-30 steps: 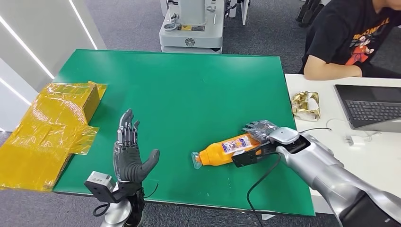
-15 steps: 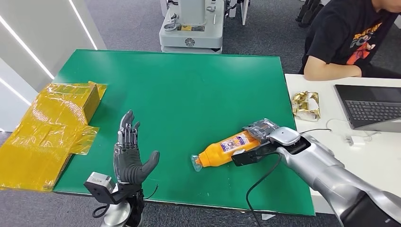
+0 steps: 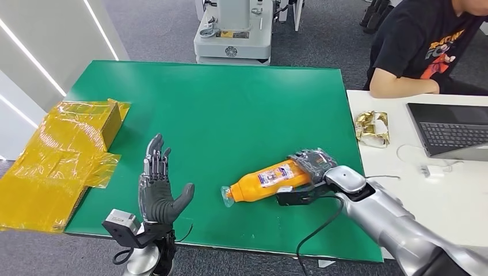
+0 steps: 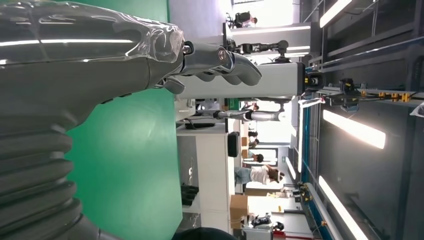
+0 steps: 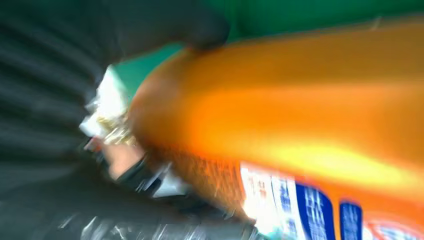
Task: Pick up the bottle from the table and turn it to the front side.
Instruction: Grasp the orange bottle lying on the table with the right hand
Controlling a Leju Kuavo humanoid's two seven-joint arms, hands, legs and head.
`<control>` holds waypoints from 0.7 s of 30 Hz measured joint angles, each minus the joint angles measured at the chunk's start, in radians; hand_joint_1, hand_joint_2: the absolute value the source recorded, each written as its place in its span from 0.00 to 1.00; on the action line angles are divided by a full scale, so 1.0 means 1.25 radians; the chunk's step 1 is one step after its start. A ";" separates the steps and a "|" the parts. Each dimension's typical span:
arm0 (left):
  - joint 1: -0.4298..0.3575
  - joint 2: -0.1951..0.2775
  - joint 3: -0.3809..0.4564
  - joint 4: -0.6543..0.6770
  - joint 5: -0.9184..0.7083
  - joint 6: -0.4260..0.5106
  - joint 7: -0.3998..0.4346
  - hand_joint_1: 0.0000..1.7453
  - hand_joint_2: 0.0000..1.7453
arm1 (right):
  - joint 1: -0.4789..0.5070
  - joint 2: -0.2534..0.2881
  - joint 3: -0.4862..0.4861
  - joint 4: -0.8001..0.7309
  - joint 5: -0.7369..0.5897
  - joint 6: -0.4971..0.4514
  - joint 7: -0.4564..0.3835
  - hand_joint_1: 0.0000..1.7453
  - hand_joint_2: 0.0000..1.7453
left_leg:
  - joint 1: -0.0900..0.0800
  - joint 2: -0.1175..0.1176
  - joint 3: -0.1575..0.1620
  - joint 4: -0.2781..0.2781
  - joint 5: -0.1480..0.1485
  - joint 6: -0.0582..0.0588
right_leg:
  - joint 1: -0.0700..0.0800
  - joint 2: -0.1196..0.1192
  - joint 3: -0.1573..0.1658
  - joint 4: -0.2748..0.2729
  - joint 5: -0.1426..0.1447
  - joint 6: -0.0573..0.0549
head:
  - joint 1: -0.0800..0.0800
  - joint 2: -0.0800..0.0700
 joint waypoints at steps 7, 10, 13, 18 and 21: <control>0.000 -0.006 0.001 0.000 -0.006 0.008 -0.001 0.00 1.00 | 0.120 0.022 -0.166 -0.069 -0.054 -0.197 -0.005 1.00 1.00 | 0.000 -0.001 -0.001 0.000 0.000 0.000 | 0.000 -0.001 0.000 0.000 -0.001 0.000 | 0.000 0.000; 0.001 -0.007 0.001 0.000 -0.006 0.014 -0.001 0.00 1.00 | 0.155 0.028 -0.221 -0.091 -0.083 -0.223 -0.024 1.00 1.00 | 0.000 -0.002 -0.001 0.000 0.000 0.000 | 0.000 -0.002 0.000 0.000 -0.001 0.000 | 0.000 0.000; 0.001 -0.008 0.001 0.000 -0.005 0.029 -0.001 0.00 1.00 | 0.198 0.037 -0.289 -0.117 -0.122 -0.268 -0.050 1.00 1.00 | 0.000 -0.002 -0.001 0.000 0.000 0.000 | 0.000 -0.002 0.000 0.000 -0.001 0.000 | 0.000 0.000; 0.002 -0.009 0.002 -0.002 0.007 0.054 -0.001 0.00 1.00 | 0.269 0.055 -0.374 -0.163 -0.172 -0.315 -0.096 1.00 1.00 | 0.000 -0.002 -0.001 -0.001 0.000 0.000 | 0.000 -0.003 0.000 0.000 -0.001 0.000 | 0.000 0.000; 0.006 -0.009 0.002 -0.002 0.011 0.059 -0.001 0.00 1.00 | 0.304 0.063 -0.406 -0.184 -0.183 -0.327 -0.110 1.00 1.00 | 0.000 -0.002 -0.001 -0.001 0.000 0.000 | 0.000 -0.003 -0.001 0.000 -0.001 0.000 | 0.000 0.000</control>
